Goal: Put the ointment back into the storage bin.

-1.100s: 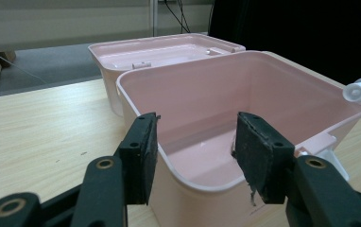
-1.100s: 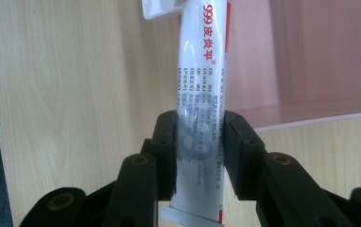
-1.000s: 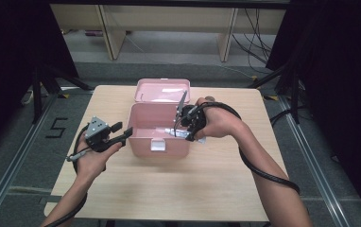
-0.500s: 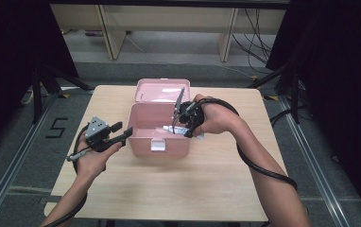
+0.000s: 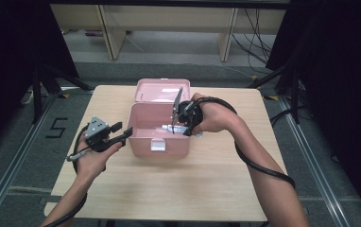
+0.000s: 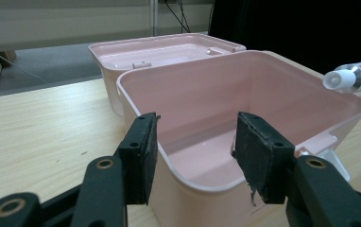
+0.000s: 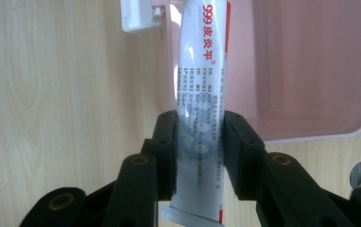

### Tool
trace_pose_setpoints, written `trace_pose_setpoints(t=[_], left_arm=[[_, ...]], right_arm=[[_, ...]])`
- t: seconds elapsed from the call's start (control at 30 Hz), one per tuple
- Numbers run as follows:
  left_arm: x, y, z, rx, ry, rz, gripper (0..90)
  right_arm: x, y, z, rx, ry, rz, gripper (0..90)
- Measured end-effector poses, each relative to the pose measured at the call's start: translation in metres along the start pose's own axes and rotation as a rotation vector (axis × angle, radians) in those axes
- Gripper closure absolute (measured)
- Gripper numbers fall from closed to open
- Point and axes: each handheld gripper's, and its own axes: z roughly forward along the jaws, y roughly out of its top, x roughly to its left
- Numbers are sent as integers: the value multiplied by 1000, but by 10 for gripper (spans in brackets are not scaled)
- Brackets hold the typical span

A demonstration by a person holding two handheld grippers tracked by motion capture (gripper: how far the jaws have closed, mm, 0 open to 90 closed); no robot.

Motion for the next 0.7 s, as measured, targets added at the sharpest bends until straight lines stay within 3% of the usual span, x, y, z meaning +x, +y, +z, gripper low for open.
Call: trace_pose_setpoints(t=[0.17,0.3,0.37,0.4,0.7], left_arm=[[0,0,0,0,-1,2,492],[0,1,0,-1,-1,2,491],[0,0,0,-1,0,2,491],[0,0,0,-1,-1,1,491],[1,0,-1,1,2,0,491]], right_arm=[[0,1,-1,1,-8,11,690],[-3,3,0,-7,-16,-16,690],[-2,4,0,-7,-11,8,690],[-3,5,1,-8,-15,-12,690],[-6,10,3,-10,-18,-22,690]])
